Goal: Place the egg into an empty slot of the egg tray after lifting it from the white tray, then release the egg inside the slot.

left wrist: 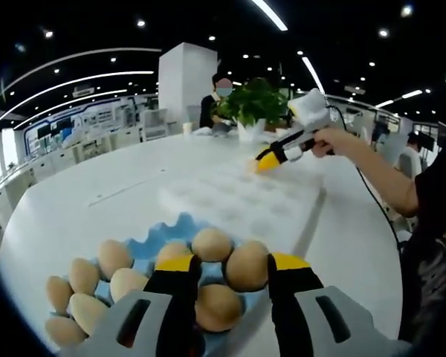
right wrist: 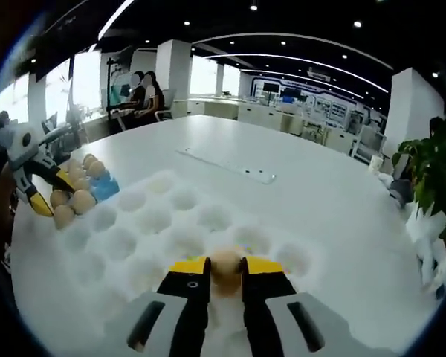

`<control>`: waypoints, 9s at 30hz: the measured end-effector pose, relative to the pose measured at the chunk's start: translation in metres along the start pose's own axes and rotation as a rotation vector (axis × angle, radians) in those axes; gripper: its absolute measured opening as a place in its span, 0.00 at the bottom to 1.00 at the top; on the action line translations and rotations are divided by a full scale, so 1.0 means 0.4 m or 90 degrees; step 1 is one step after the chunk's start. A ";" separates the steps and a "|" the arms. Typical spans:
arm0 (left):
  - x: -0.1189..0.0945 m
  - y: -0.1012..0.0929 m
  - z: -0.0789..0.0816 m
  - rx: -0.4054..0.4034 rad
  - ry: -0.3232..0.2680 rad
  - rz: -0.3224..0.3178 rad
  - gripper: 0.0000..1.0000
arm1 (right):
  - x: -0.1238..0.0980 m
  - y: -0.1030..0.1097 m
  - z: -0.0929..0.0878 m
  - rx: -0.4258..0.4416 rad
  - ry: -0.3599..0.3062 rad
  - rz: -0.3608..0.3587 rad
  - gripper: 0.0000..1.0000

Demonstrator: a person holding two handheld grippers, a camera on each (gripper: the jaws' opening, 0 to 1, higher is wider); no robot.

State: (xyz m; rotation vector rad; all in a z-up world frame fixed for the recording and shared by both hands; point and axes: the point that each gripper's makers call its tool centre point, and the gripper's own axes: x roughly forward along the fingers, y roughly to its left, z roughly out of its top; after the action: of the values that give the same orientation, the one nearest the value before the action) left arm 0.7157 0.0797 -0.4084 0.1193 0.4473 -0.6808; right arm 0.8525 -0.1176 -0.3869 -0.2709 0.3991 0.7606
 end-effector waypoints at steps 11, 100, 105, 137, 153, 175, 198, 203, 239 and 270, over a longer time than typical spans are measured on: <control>0.003 -0.004 0.000 0.001 -0.001 -0.003 0.38 | 0.030 0.024 -0.079 -0.027 0.115 0.006 0.25; 0.037 -0.038 0.052 0.021 -0.007 -0.014 0.39 | -0.009 0.020 -0.035 -0.072 0.103 0.054 0.00; 0.038 -0.049 0.061 0.022 -0.016 -0.019 0.39 | -0.006 0.016 -0.034 -0.033 0.071 0.052 0.00; 0.173 -0.095 0.164 0.006 -0.051 -0.079 0.41 | 0.050 -0.025 -0.085 -0.034 0.108 0.067 0.23; 0.312 -0.131 0.185 0.025 -0.024 -0.096 0.42 | 0.053 -0.016 -0.074 -0.042 0.077 0.070 0.33; 0.298 -0.126 0.180 0.015 -0.023 -0.097 0.42 | 0.056 0.004 -0.068 -0.046 0.049 0.056 0.24; 0.292 -0.120 0.181 0.009 -0.026 -0.098 0.42 | 0.038 0.034 -0.020 -0.063 0.018 0.047 0.24; 0.286 -0.115 0.182 0.006 -0.030 -0.098 0.42 | 0.042 0.027 -0.007 -0.066 0.016 0.047 0.24; 0.214 -0.114 0.140 -0.003 -0.038 -0.093 0.44 | 0.074 0.069 0.038 -0.089 0.003 0.051 0.24; 0.131 -0.073 0.106 -0.012 -0.045 -0.060 0.45 | 0.096 0.163 0.083 -0.105 -0.011 0.076 0.23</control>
State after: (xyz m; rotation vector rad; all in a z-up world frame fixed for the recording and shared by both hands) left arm 0.7486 0.0161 -0.3920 0.0556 0.3932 -0.7711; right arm 0.8395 -0.0363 -0.3806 -0.3983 0.3389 0.9144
